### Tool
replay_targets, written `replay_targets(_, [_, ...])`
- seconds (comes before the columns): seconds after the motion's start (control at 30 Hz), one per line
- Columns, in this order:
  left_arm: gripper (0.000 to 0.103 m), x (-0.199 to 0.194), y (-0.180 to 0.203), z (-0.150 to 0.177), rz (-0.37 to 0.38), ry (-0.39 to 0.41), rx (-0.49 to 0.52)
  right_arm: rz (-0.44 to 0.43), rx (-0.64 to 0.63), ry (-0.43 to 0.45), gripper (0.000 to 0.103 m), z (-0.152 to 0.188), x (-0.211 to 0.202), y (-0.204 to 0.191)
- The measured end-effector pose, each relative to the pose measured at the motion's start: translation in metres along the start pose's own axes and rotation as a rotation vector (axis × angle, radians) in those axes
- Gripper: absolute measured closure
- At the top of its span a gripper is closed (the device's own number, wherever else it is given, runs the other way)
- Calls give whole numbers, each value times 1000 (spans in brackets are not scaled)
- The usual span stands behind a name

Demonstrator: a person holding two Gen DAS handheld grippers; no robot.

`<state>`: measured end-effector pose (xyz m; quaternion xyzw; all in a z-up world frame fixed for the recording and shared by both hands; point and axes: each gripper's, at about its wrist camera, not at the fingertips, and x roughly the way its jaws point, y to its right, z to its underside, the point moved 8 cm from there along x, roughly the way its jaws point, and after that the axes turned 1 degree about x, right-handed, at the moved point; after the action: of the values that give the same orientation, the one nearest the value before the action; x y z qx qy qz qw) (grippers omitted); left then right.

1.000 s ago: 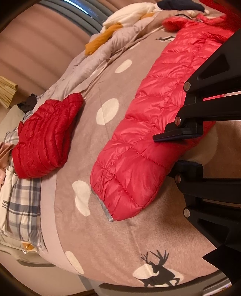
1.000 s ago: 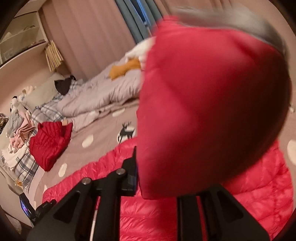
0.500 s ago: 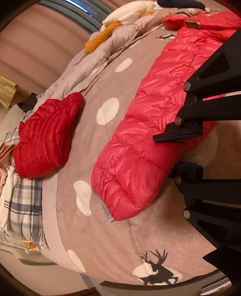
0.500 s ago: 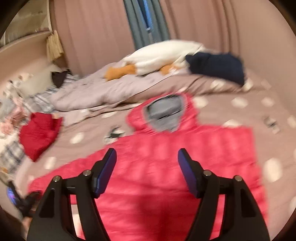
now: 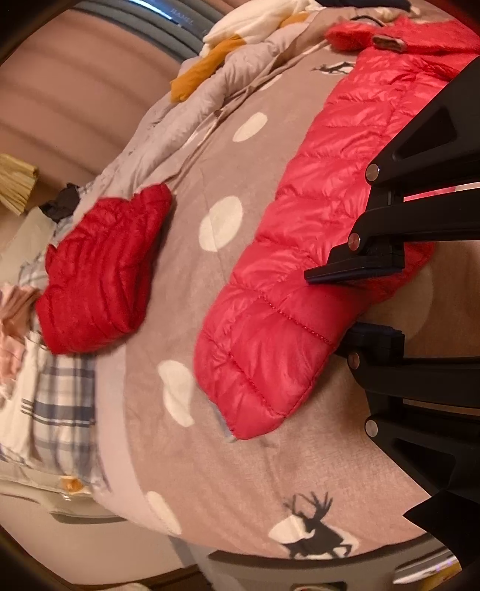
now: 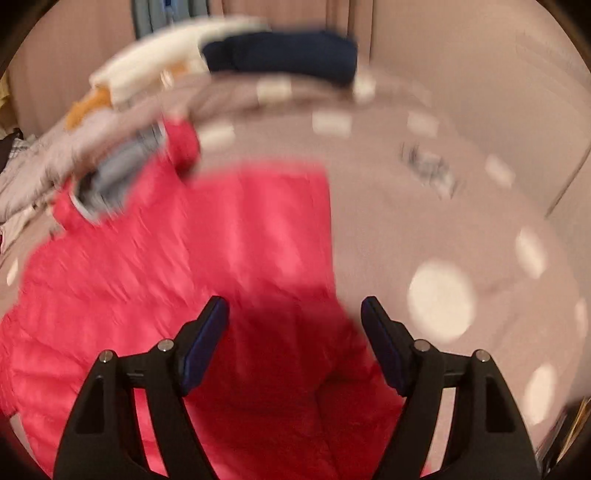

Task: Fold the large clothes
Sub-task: 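Open both grippers and release the lengthwise-folded red jacket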

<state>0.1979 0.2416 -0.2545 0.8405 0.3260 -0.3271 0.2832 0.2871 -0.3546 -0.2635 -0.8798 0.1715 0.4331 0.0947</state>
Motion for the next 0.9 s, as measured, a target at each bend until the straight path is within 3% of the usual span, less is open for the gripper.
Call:
replay_targets(0.03, [87,-3,4,-1,-2,14,10,-34,1,-28,26,11,14,2])
replay_targets(0.07, [88,-8,8,-3,-3,30,20,-49,11,-7,21,14,18,4])
replay_targets(0.13, [88,-19,17,-5,7,66,37,-99,74,11,22,15,16,13])
replay_targets(0.2, [87,-35,28,-6,16,112,75,-135,144,4,25,13,9,24])
replay_targets(0.27, [87,-52,40,-5,14,166,108,-179,175,73,25,9,-16,37])
replay_targets(0.33, [87,-65,54,-1,6,195,140,-158,166,170,24,9,-43,48])
replay_targets(0.4, [87,-75,67,5,19,190,142,-44,145,254,20,7,-59,63])
replay_targets(0.47, [88,-86,83,10,48,199,133,7,144,272,20,2,-62,72])
replay_targets(0.53, [87,-98,106,15,48,213,182,-31,162,270,20,2,-58,76])
replay_targets(0.63, [87,-115,154,22,30,243,328,-43,77,251,24,6,-51,74])
replay_targets(0.8, [87,-151,215,36,112,270,315,-50,95,232,24,6,-41,86])
replay_targets(0.9, [87,-168,252,57,167,281,375,-74,103,223,25,9,-43,88])
